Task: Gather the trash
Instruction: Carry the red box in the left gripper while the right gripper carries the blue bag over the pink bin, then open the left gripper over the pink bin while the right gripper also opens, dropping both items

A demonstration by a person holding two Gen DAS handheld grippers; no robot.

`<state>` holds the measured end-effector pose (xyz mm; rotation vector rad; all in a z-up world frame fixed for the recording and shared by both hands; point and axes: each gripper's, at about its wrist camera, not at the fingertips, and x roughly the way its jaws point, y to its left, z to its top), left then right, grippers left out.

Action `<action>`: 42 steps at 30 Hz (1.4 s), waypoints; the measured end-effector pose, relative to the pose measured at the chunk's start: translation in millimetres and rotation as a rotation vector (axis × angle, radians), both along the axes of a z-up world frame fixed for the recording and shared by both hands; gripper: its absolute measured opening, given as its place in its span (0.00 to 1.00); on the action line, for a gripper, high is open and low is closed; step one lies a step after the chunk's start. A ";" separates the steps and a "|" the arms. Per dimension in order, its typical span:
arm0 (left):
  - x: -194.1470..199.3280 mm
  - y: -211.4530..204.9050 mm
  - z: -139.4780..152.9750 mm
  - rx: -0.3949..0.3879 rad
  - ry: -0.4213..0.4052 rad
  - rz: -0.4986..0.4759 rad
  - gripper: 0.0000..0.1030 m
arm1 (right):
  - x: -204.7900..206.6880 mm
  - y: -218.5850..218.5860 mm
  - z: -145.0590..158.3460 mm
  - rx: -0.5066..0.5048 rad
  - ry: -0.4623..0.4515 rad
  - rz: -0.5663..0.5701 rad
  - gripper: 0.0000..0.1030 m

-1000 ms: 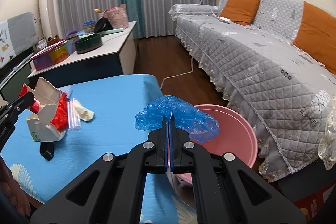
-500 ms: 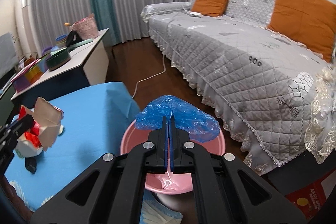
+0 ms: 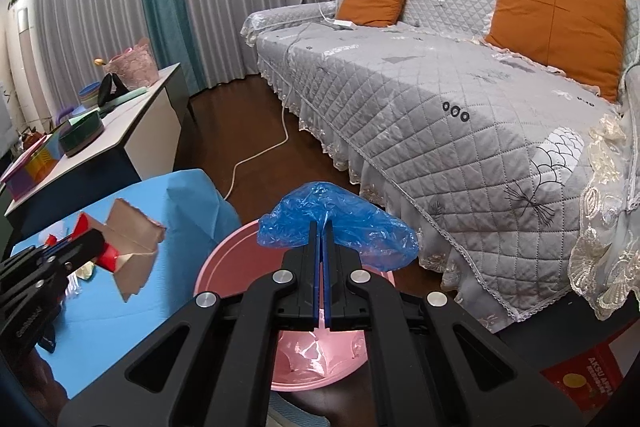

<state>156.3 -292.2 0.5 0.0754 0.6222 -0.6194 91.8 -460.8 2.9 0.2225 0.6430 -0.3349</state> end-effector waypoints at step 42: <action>-1.6 33.4 20.4 -0.006 -0.020 0.053 0.36 | 2.7 28.3 18.8 -0.043 -0.090 0.019 0.49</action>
